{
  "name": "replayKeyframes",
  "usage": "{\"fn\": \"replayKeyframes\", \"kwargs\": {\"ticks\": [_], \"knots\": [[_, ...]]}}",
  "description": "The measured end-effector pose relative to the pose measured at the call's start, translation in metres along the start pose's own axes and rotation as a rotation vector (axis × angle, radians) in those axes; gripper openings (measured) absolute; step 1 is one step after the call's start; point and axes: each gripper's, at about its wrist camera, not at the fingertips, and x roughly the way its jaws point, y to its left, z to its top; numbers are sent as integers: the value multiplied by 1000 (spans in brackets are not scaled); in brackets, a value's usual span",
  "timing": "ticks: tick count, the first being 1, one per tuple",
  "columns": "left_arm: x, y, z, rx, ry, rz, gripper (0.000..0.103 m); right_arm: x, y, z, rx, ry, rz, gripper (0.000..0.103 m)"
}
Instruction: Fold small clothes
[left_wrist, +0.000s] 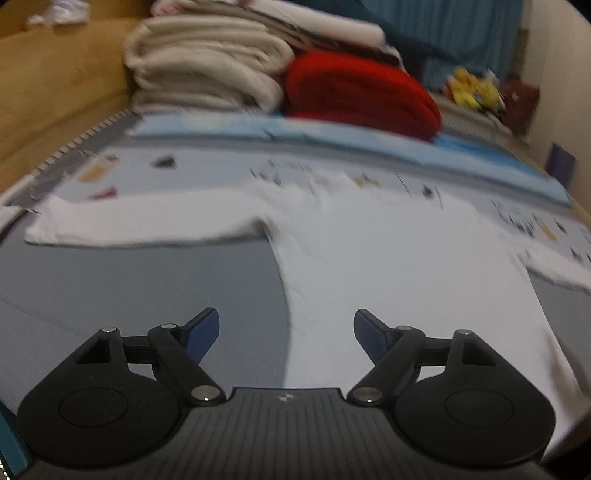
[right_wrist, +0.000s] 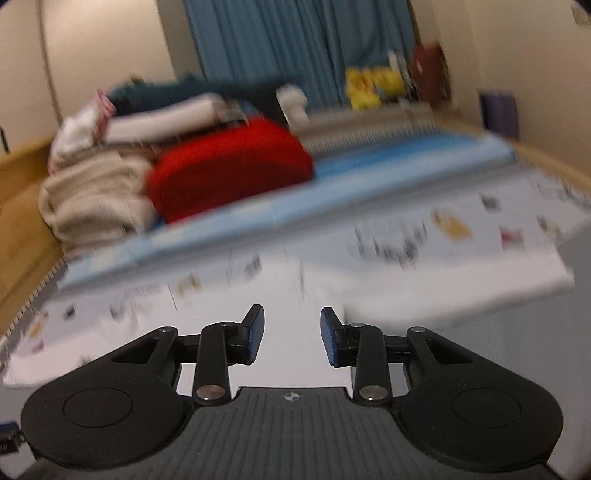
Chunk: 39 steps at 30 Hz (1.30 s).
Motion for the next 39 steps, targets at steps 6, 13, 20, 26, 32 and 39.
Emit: {"fn": "replayKeyframes", "kwargs": {"ticks": [6, 13, 20, 26, 32, 39], "knots": [[-12, 10, 48, -36, -59, 82, 84, 33, 10, 49, -90, -88, 37, 49], [19, 44, 134, -27, -86, 81, 81, 72, 14, 24, -54, 55, 20, 48], [90, 76, 172, 29, -98, 73, 71, 80, 23, 28, -117, 29, 0, 48], [151, 132, 172, -212, 17, 102, 22, 96, 21, 24, -143, 76, -32, 42], [179, 191, 170, -405, 27, 156, 22, 110, 23, 24, -161, 100, -42, 6], [210, 280, 125, -695, 125, 239, 38, 127, 32, 23, -187, 134, -28, 6]]}}
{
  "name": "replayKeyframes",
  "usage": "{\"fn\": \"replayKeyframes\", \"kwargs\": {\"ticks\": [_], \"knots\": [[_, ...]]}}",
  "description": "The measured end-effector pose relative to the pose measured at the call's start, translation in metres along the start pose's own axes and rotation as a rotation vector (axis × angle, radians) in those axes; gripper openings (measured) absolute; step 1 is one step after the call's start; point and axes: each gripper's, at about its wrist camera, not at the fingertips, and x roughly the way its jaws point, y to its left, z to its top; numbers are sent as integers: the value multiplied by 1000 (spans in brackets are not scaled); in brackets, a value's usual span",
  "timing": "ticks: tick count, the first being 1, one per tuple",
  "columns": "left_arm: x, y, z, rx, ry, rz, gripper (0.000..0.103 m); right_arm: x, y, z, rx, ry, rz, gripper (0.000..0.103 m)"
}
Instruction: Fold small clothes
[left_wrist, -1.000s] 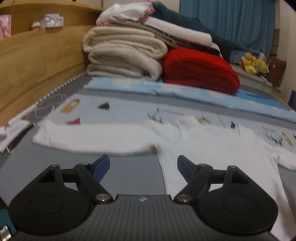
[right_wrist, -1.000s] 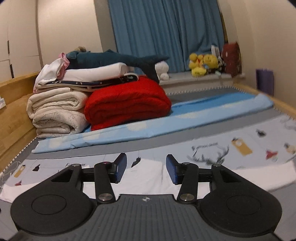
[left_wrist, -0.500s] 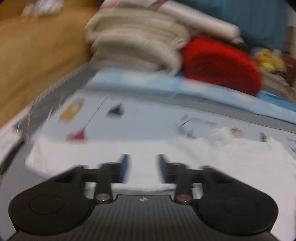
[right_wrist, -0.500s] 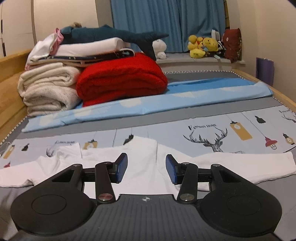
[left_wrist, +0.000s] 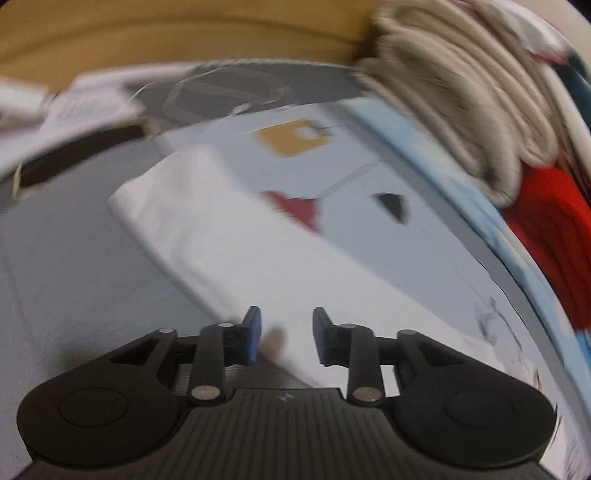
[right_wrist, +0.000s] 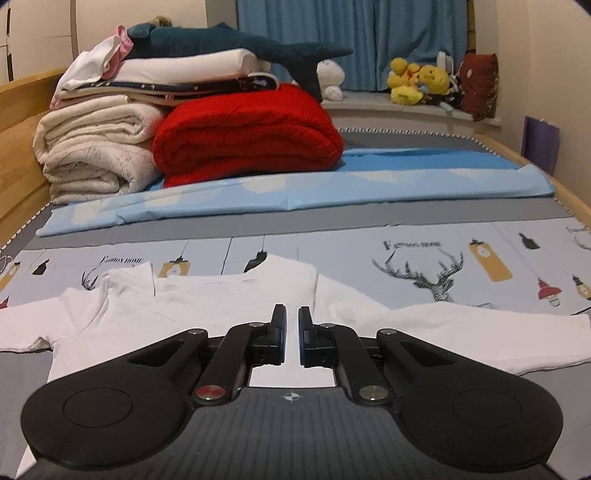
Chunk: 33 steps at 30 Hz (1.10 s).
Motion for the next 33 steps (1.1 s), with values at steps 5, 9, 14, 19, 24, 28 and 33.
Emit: {"fn": "replayKeyframes", "kwargs": {"ticks": [5, 9, 14, 19, 24, 28, 33], "knots": [[19, 49, 16, -175, 40, 19, 40, 13, 7, 3, -1, 31, 8, 6], [28, 67, 26, -233, 34, -3, 40, 22, 14, 6, 1, 44, 8, 6], [35, 75, 36, -252, 0, -24, 39, 32, 28, 8, -23, 59, 19, 6], [38, 68, 39, -191, -19, 41, 4, 36, 35, 10, -51, 63, 17, 6], [19, 70, 42, -200, -98, 112, 4, 37, 33, 12, -40, 63, 1, 6], [30, 80, 37, -311, -20, 72, 30, 38, 31, 11, -24, 77, 1, 6], [18, 69, 41, -282, -72, 96, 4, 34, 28, 8, -38, 84, 2, 6]]}}
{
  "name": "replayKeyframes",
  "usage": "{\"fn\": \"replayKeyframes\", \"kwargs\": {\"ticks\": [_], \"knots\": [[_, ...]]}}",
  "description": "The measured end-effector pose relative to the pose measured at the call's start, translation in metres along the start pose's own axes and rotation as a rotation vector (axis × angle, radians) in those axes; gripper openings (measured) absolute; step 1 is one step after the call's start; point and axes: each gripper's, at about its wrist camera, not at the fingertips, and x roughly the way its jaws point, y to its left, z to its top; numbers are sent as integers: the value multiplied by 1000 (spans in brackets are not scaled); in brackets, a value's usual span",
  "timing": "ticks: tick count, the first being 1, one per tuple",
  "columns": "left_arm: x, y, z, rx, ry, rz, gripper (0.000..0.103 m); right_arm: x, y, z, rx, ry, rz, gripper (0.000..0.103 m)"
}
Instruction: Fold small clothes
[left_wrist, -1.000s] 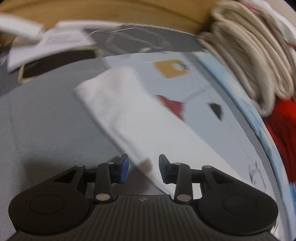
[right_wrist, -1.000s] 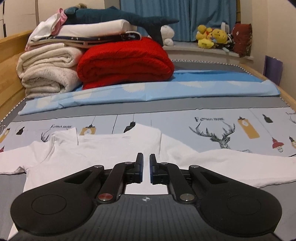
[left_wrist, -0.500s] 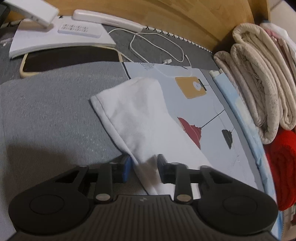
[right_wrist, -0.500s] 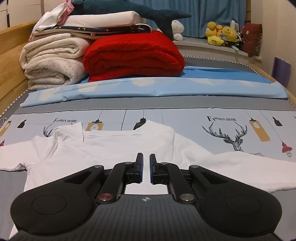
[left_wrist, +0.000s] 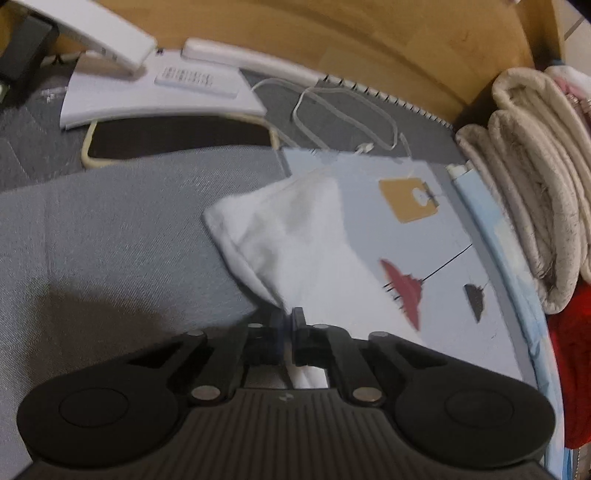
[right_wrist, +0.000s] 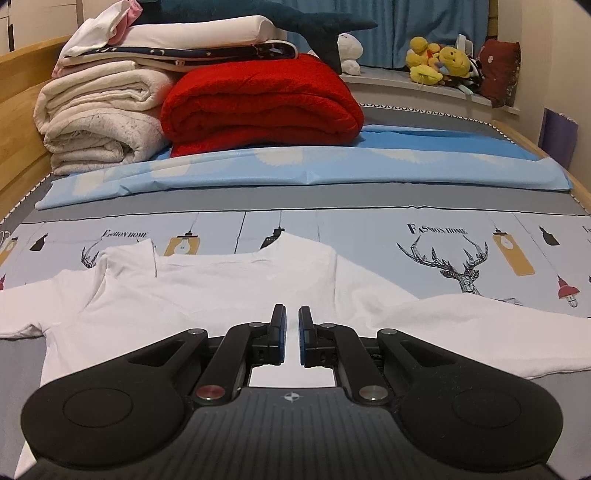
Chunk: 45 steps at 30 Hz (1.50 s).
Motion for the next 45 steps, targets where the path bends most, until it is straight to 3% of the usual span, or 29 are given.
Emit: {"fn": "replayKeyframes", "kwargs": {"ticks": [3, 5, 9, 12, 13, 15, 16, 17, 18, 20, 22, 25, 30, 31, 33, 35, 39, 45], "knots": [[-26, -33, -5, 109, -92, -9, 3, -2, -7, -1, 17, 12, -12, 6], [-51, -66, -16, 190, -140, -75, 3, -1, -11, -2, 28, 35, -24, 6], [-103, -146, -69, 384, -161, -287, 3, 4, -16, -7, 62, 83, -19, 3], [-146, -208, -141, 554, -121, -479, 3, 7, -19, -10, 98, 111, -5, 3], [-157, -225, -165, 597, -95, -536, 3, 8, -20, -11, 113, 122, 4, 3], [-175, -255, -222, 691, 35, -676, 5, 11, -21, -12, 143, 148, 31, 4], [-179, -269, -248, 738, 150, -737, 24, 13, -21, -13, 154, 159, 38, 4], [-178, -279, -269, 788, 284, -793, 36, 15, -21, -13, 162, 167, 42, 4], [-180, -285, -288, 833, 383, -823, 40, 16, -22, -14, 165, 172, 46, 4], [-190, -286, -299, 875, 364, -723, 39, 17, -23, -13, 169, 179, 50, 4], [-191, -283, -283, 838, 370, -627, 38, 19, -26, -14, 186, 187, 55, 4], [-203, -276, -249, 822, 253, -472, 38, 23, -31, -11, 220, 197, 74, 4], [-205, -251, -235, 843, 86, -451, 42, 42, -27, -9, 284, 219, 117, 4], [-193, -246, -235, 851, 71, -436, 42, 49, -25, -10, 292, 234, 126, 6], [-166, -238, -236, 880, 158, -266, 39, 65, -21, -13, 314, 277, 148, 20], [-151, -234, -226, 828, 182, -272, 39, 80, -18, -17, 340, 314, 160, 27], [-141, -231, -209, 851, 122, -207, 39, 113, -8, -24, 351, 376, 157, 35], [-128, -227, -187, 773, 135, -177, 39, 141, 6, -33, 340, 419, 126, 33]]}}
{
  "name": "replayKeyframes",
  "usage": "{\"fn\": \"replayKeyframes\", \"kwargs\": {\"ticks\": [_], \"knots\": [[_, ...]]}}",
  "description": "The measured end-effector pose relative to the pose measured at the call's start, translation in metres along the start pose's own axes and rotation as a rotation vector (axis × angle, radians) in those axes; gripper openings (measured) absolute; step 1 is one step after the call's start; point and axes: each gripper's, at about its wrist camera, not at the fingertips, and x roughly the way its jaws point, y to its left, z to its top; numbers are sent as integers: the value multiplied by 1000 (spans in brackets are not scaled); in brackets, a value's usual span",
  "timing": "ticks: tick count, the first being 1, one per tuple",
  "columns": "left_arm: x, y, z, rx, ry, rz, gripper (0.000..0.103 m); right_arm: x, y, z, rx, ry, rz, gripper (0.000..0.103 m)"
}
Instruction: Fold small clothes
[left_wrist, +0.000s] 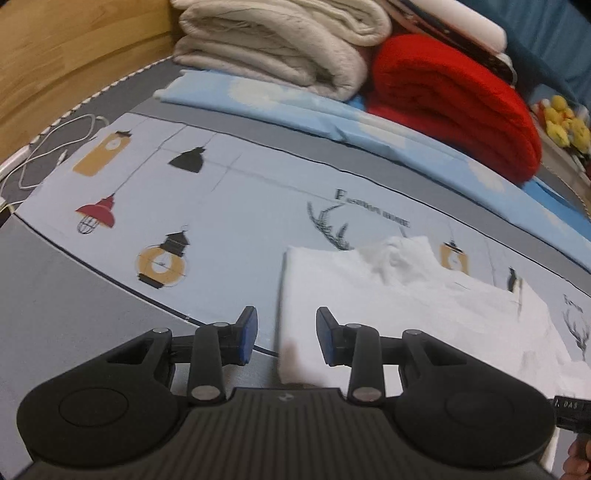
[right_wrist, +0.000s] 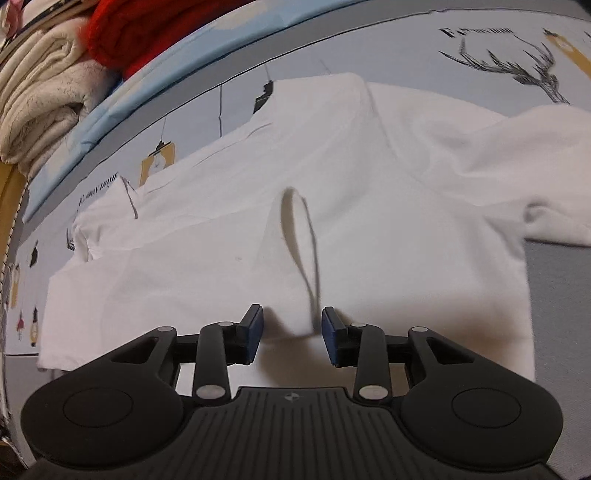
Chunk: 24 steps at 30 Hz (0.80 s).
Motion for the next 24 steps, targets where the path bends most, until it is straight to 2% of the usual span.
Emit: {"fn": "replayKeyframes", "kwargs": {"ticks": [1, 3, 7, 8, 11, 12, 13, 14, 16, 18, 21, 24], "knots": [[2, 3, 3, -8, -1, 6, 39, 1, 4, 0, -18, -13, -13, 28], [3, 9, 7, -20, 0, 14, 39, 2, 10, 0, -54, -42, -35, 7], [10, 9, 12, -38, 1, 19, 39, -20, 20, 10, -101, -152, -7, 4], [10, 8, 13, -40, 0, 18, 39, -39, 22, 15, -97, -218, 30, 0], [12, 4, 15, -37, -7, 8, 39, -100, 22, 23, -108, -438, 169, 0], [13, 1, 16, -31, -7, 4, 39, -113, 20, 25, -126, -490, 165, 0], [14, -1, 16, -24, -7, -1, 39, -118, 15, 25, -142, -517, 126, 0], [16, -4, 15, -19, -4, -3, 39, -116, 7, 26, -144, -517, 51, 0], [20, -10, 14, -5, 7, -12, 39, -94, -20, 29, -110, -441, -66, 0], [24, -16, 12, 7, 19, -17, 39, -76, -48, 29, -42, -378, -122, 0], [30, -26, 7, 34, 48, -39, 40, -76, -65, 29, -7, -380, -82, 0], [40, -38, -2, 71, 89, -80, 40, -91, -59, 31, -35, -466, -35, 0]]}}
